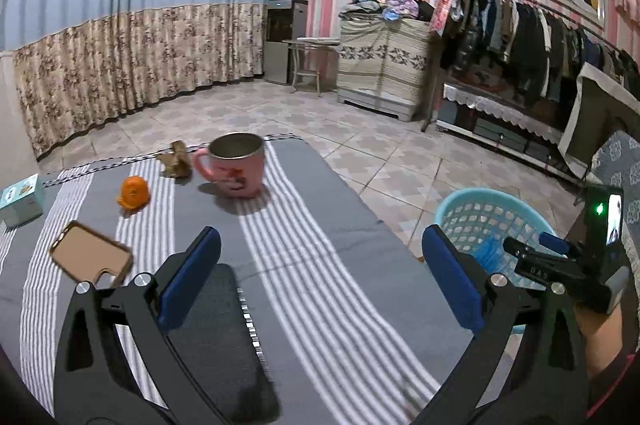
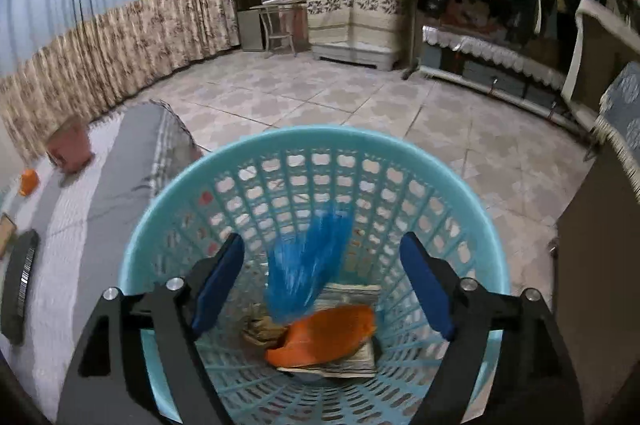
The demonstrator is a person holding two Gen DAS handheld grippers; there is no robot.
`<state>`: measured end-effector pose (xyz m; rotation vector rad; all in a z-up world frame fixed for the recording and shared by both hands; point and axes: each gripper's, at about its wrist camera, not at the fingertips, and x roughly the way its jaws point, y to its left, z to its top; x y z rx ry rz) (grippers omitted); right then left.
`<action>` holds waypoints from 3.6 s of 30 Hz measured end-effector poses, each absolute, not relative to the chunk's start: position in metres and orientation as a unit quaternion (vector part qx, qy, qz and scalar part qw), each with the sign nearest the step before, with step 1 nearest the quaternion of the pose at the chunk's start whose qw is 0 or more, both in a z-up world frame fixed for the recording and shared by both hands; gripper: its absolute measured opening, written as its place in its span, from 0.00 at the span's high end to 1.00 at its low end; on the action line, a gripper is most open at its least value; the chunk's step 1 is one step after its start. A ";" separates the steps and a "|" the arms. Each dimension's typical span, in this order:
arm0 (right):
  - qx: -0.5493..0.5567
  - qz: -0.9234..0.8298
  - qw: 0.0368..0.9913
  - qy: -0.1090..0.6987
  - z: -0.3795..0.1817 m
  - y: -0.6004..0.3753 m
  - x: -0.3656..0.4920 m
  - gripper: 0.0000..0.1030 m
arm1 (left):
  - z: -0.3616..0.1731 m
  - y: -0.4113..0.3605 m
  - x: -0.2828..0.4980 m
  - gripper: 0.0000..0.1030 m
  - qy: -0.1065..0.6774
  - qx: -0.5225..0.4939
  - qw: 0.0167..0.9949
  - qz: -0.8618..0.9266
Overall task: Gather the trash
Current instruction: 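Move the left tool to the mandarin orange and grasp it, then grasp the brown paper scrap with the right tool while the left tool holds the orange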
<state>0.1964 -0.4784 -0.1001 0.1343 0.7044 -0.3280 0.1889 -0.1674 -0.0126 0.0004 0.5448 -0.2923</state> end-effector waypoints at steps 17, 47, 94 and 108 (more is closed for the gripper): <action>0.044 -0.117 0.954 0.272 -0.056 -0.418 0.159 0.05 | -0.009 -0.077 0.172 0.05 0.259 0.002 0.963 -0.077; 0.017 -0.031 0.953 0.300 -0.054 -0.306 0.221 0.04 | -0.035 0.028 0.261 0.05 0.311 -0.046 0.949 -0.007; -0.079 0.077 0.944 0.312 -0.031 -0.135 0.340 0.05 | -0.060 0.157 0.322 0.63 0.334 -0.049 0.938 0.080; -0.129 0.062 0.919 0.367 -0.049 -0.069 0.458 0.17 | -0.066 0.184 0.325 0.63 0.317 -0.095 0.939 0.095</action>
